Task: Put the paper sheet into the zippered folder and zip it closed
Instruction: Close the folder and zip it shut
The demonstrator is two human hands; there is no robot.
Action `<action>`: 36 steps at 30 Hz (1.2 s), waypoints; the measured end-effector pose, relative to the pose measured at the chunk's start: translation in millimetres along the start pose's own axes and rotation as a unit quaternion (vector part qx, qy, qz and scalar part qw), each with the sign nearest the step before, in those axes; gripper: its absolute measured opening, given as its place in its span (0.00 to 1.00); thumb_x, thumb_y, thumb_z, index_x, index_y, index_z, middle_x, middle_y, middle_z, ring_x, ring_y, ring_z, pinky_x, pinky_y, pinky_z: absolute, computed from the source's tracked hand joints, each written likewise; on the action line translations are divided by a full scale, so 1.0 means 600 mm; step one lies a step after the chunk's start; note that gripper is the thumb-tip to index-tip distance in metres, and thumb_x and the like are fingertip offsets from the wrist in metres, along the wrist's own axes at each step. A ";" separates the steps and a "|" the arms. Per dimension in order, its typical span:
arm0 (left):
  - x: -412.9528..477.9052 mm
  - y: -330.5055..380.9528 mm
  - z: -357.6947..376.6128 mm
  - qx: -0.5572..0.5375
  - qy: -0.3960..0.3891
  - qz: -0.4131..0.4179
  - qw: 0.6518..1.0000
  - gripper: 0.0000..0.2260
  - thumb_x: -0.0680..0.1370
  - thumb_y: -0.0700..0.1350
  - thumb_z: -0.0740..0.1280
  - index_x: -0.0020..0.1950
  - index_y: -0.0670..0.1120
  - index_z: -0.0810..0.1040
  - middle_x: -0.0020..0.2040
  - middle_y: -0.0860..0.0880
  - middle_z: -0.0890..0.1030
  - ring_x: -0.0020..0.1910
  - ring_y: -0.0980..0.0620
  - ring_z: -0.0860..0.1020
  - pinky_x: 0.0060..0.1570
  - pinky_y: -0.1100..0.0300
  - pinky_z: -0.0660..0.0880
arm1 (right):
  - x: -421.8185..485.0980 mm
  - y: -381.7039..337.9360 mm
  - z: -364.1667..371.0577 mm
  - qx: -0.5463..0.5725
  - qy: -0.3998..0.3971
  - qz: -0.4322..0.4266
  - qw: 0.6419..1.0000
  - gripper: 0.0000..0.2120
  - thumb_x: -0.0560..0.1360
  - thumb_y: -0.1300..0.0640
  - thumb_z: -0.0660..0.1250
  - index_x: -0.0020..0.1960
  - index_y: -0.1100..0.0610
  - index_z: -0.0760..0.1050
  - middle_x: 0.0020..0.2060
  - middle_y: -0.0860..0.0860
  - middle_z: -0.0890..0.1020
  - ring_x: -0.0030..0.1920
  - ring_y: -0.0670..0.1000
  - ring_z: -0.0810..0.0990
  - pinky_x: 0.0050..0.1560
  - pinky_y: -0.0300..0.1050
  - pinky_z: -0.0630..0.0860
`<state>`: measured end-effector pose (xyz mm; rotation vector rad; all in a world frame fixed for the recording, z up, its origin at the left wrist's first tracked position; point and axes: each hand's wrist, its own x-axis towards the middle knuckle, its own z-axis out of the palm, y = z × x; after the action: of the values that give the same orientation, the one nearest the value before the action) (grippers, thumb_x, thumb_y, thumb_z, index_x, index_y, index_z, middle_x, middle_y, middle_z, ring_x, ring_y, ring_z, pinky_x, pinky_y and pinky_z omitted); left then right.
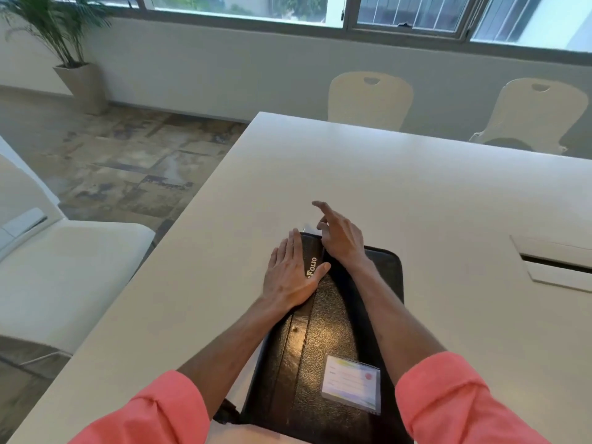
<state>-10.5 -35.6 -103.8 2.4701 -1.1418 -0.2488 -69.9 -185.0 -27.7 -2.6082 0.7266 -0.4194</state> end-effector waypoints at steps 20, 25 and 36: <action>-0.189 0.021 -0.027 0.059 -0.009 0.035 0.998 0.35 0.88 0.66 0.48 0.90 0.52 0.42 0.90 0.52 0.41 0.88 0.53 0.39 0.88 0.48 0.42 | -0.353 0.009 0.033 -0.073 -0.045 0.155 0.984 0.31 0.90 0.41 0.45 0.90 0.46 0.45 0.90 0.50 0.42 0.89 0.51 0.40 0.88 0.64 0.39; -0.198 0.025 -0.040 0.049 -0.019 0.029 0.998 0.35 0.88 0.65 0.48 0.90 0.50 0.42 0.90 0.51 0.40 0.88 0.53 0.38 0.88 0.48 0.42 | -0.352 -0.001 0.028 -0.071 -0.058 0.156 0.983 0.31 0.90 0.41 0.46 0.90 0.47 0.44 0.90 0.50 0.41 0.89 0.51 0.39 0.87 0.64 0.38; -0.200 0.037 -0.062 0.045 -0.023 0.054 0.997 0.35 0.89 0.63 0.47 0.89 0.47 0.38 0.89 0.49 0.37 0.88 0.51 0.35 0.87 0.47 0.38 | -0.351 -0.018 -0.008 -0.061 -0.077 0.164 0.982 0.30 0.91 0.42 0.45 0.90 0.47 0.41 0.89 0.49 0.40 0.89 0.49 0.39 0.87 0.63 0.35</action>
<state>-91.9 53.4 -61.6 2.4819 -1.3290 -0.2283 -239.7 -63.0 -55.6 -2.5297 1.1324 -0.0751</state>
